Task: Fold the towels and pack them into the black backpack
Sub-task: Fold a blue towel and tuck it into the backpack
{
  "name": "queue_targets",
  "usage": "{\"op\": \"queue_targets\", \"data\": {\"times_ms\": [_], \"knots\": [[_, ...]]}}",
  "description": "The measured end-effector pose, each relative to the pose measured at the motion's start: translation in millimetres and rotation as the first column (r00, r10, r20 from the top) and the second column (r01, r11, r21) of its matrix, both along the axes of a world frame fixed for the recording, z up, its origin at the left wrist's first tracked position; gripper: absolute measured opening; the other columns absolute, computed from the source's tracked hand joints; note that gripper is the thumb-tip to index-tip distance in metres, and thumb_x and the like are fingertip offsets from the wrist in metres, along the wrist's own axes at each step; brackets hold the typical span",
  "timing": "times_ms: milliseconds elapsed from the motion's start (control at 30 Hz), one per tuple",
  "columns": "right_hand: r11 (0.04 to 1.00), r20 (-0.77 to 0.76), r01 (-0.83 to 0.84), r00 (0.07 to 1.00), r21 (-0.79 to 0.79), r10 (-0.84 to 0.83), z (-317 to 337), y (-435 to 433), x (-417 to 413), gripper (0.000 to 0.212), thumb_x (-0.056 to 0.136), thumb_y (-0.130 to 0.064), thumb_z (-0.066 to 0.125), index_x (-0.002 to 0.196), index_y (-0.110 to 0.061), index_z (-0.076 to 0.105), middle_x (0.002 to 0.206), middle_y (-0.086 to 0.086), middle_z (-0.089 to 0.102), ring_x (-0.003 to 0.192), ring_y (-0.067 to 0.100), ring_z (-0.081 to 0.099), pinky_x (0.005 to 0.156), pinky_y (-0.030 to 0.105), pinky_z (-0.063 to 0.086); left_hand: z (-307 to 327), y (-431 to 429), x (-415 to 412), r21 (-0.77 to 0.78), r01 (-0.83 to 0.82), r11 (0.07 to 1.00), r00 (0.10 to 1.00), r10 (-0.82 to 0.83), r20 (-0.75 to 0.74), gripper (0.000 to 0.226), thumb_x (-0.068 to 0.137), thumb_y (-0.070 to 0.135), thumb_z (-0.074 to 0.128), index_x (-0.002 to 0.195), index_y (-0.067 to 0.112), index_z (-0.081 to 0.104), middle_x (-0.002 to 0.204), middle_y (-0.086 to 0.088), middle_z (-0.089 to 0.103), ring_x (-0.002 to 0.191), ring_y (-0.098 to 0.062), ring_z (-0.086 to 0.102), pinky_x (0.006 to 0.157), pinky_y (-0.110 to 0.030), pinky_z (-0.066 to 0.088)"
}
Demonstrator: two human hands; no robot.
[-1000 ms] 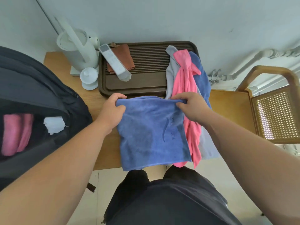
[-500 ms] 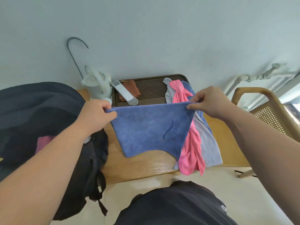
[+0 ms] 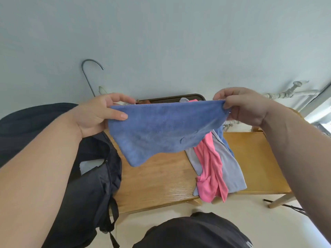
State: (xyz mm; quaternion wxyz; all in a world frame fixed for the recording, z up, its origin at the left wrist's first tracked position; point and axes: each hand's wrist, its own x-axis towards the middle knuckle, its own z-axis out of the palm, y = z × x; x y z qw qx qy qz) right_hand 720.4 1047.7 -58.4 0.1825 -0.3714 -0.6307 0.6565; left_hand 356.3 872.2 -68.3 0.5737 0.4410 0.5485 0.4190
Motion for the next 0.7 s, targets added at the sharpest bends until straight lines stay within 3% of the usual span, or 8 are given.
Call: {"op": "queue_targets", "data": {"times_ms": [67,167,200,300,433,533,600,700], "knots": [[0.989,0.076,-0.107,0.991,-0.099,0.115,-5.0,5.0,3.8,0.034,0.078,0.004,0.043,0.101,0.001,0.068,0.086,0.012,0.07,0.075,0.02,0.067,0.063,0.03,0.058,-8.2,1.0,0.1,-0.124,0.13,0.984,0.991,-0.133,-0.019,0.047,0.075,0.005,0.072,0.122,0.007,0.069,0.116,-0.017,0.071,0.102,-0.03,0.068,0.086,-0.039,0.055],[0.974,0.375,-0.189,0.9,-0.125,0.222,-30.0,13.4,2.4,0.058,0.059,-0.01,0.061,0.109,0.017,0.059,0.09,0.021,0.06,0.084,0.03,0.057,0.07,0.033,0.053,-37.7,7.1,8.3,-0.334,0.128,0.934,0.954,-0.209,-0.217,0.019,0.079,0.003,0.076,0.097,0.006,0.079,0.098,-0.016,0.074,0.09,-0.027,0.069,0.076,-0.035,0.055],[0.971,0.468,-0.201,0.85,-0.132,0.24,-41.1,14.0,-0.5,0.055,0.058,-0.012,0.063,0.104,0.019,0.058,0.086,0.019,0.055,0.081,0.029,0.053,0.071,0.033,0.053,-50.2,9.5,11.6,-0.399,0.085,0.913,0.933,-0.214,-0.29,0.009,0.081,0.001,0.077,0.088,0.006,0.079,0.09,-0.013,0.074,0.082,-0.023,0.07,0.067,-0.032,0.056],[0.973,0.644,-0.212,0.733,-0.091,0.22,-82.6,11.9,-16.1,0.008,0.078,0.0,0.057,0.08,0.007,0.061,0.073,0.013,0.051,0.066,0.025,0.055,0.077,0.041,0.06,-93.0,18.8,22.6,-0.509,-0.07,0.858,0.83,-0.234,-0.507,0.001,0.085,0.006,0.077,0.085,0.007,0.075,0.078,-0.009,0.071,0.066,-0.018,0.068,0.054,-0.025,0.053],[0.937,0.821,-0.324,0.564,0.127,0.084,-143.0,20.4,-35.3,0.014,0.084,-0.006,0.058,0.078,0.004,0.065,0.08,0.014,0.057,0.073,0.029,0.055,0.062,0.03,0.053,-152.5,30.2,31.1,-0.383,-0.261,0.886,0.594,-0.165,-0.788,0.012,0.079,0.013,0.078,0.072,0.01,0.069,0.071,-0.008,0.063,0.064,-0.023,0.054,0.055,-0.029,0.043],[0.835,0.916,-0.504,0.4,0.221,-0.001,-174.6,31.3,-48.5,0.02,0.091,-0.006,0.051,0.089,-0.001,0.07,0.09,0.011,0.06,0.084,0.029,0.054,0.066,0.028,0.042,-186.1,38.9,31.4,-0.306,-0.337,0.89,0.503,-0.104,-0.858,0.01,0.077,0.009,0.071,0.067,0.009,0.069,0.066,-0.013,0.057,0.063,-0.024,0.049,0.056,-0.034,0.04],[0.819,0.919,-0.515,0.392,0.254,-0.039,-191.8,44.1,-55.1,0.023,0.091,-0.005,0.051,0.101,-0.003,0.072,0.101,0.012,0.067,0.094,0.031,0.062,0.076,0.031,0.05,-199.1,47.9,29.5,-0.275,-0.372,0.887,0.467,-0.077,-0.881,0.01,0.079,0.009,0.07,0.069,0.008,0.073,0.073,-0.014,0.069,0.069,-0.03,0.061,0.06,-0.038,0.052],[0.863,0.889,-0.411,0.449,0.294,-0.089,-209.6,63.5,-67.8,0.025,0.084,0.001,0.054,0.1,-0.007,0.072,0.101,0.013,0.071,0.094,0.035,0.066,0.082,0.038,0.057,-207.9,64.2,26.0,-0.221,-0.38,0.898,0.403,-0.055,-0.914,0.016,0.085,0.011,0.066,0.073,0.012,0.076,0.079,-0.011,0.071,0.078,-0.029,0.065,0.067,-0.04,0.056]]}}
